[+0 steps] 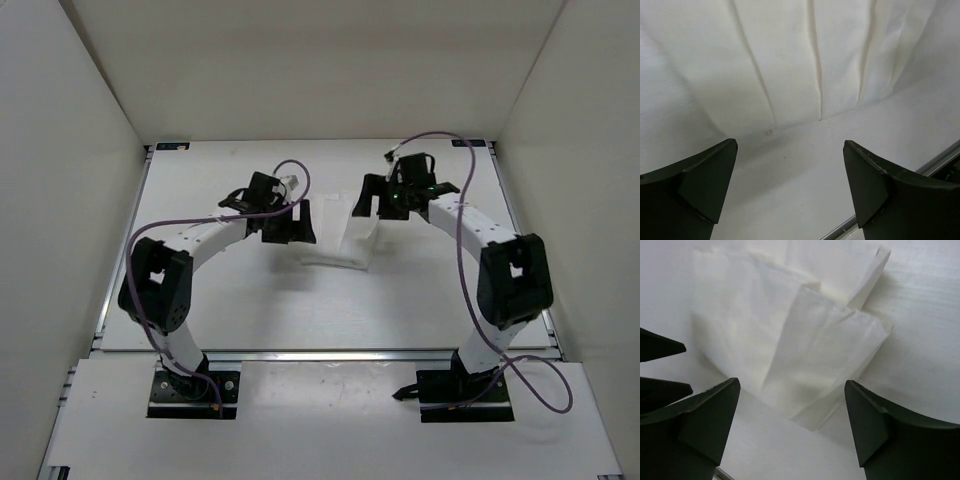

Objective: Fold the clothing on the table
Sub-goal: Fold the skirt

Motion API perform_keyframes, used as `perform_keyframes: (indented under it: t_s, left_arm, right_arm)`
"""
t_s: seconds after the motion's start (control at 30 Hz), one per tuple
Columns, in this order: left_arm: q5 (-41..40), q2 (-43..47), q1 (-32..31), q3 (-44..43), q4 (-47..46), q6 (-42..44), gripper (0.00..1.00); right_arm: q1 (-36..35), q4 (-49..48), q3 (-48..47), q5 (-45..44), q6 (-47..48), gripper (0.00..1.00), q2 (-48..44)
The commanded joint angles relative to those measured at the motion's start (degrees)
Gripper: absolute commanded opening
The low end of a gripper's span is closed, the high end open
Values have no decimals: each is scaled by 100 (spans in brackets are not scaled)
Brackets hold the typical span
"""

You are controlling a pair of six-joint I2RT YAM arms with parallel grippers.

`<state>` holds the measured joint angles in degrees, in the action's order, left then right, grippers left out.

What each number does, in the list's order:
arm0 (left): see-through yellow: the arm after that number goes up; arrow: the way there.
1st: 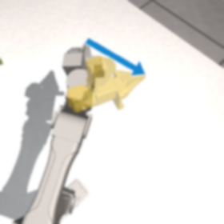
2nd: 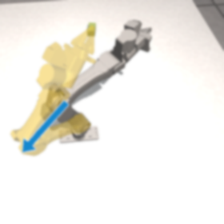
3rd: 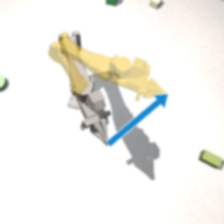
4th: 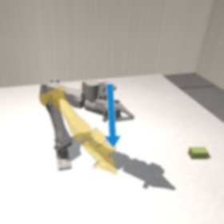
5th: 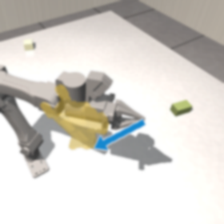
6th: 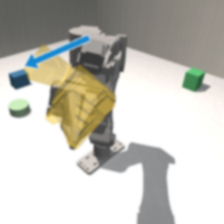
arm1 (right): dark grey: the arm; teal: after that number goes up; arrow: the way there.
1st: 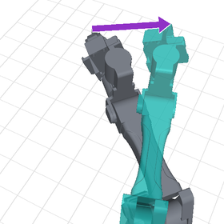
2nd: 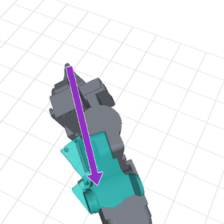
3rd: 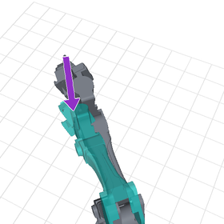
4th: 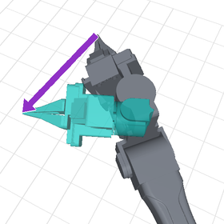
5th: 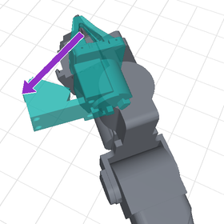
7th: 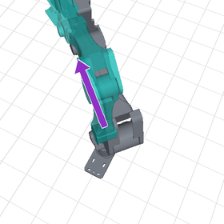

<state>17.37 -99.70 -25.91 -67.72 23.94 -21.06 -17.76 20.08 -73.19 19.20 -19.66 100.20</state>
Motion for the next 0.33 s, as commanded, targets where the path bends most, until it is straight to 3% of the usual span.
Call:
perform_keyframes:
  t_s: [0.0,0.13,0.3]
  left_arm:
    - [12,977,489,-198,664,23,98]
    - [-179,1837,780,433,699,154,98]
    - [-637,2385,702,927,1067,147,99]
  right_arm:
    - [159,-329,75,190,-372,84,-1053]
    - [-34,-223,559,-380,-223,89,-1565]
    - [70,-399,1806,-189,-520,90,-2276]
